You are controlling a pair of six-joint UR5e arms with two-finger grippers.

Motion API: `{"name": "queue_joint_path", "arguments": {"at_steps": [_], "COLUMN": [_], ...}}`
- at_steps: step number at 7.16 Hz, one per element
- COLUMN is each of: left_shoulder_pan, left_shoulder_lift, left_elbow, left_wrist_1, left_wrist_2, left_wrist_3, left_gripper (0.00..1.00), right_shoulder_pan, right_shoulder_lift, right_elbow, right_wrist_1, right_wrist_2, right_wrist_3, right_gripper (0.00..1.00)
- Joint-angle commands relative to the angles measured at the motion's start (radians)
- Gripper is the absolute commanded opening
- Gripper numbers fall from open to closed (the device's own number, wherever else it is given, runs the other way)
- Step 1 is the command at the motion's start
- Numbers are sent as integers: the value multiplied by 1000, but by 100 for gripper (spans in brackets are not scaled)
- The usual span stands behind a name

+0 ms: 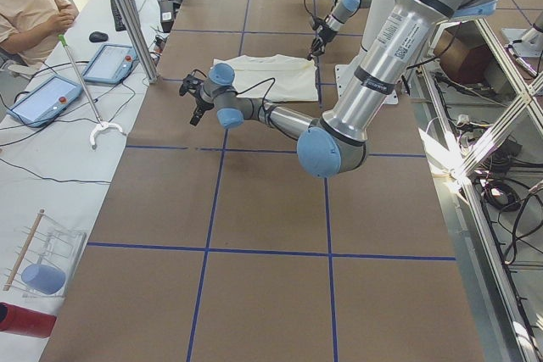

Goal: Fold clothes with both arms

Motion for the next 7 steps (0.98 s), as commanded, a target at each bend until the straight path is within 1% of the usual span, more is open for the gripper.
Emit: {"name": "queue_joint_path", "arguments": {"at_steps": [1, 3, 4, 6, 7], "left_shoulder_pan": [0, 2, 2, 11, 12], "left_shoulder_lift": [0, 0, 0, 2, 2], "left_elbow": [0, 0, 0, 2, 2], "left_wrist_1": [0, 0, 0, 0, 0], "left_wrist_2": [0, 0, -1, 0, 0], "left_wrist_3": [-2, -21, -22, -22, -21], "left_gripper": [100, 100, 100, 100, 100], "right_shoulder_pan": [-34, -62, -62, -57, -48], "right_shoulder_lift": [-79, -95, -95, -87, -90], "right_elbow": [-2, -2, -2, 18, 44], "right_wrist_1": [99, 112, 113, 119, 122], "right_wrist_2": [2, -20, -24, -24, -24], "right_wrist_3": [274, 391, 410, 422, 448], "right_gripper": [0, 0, 0, 48, 22]}}
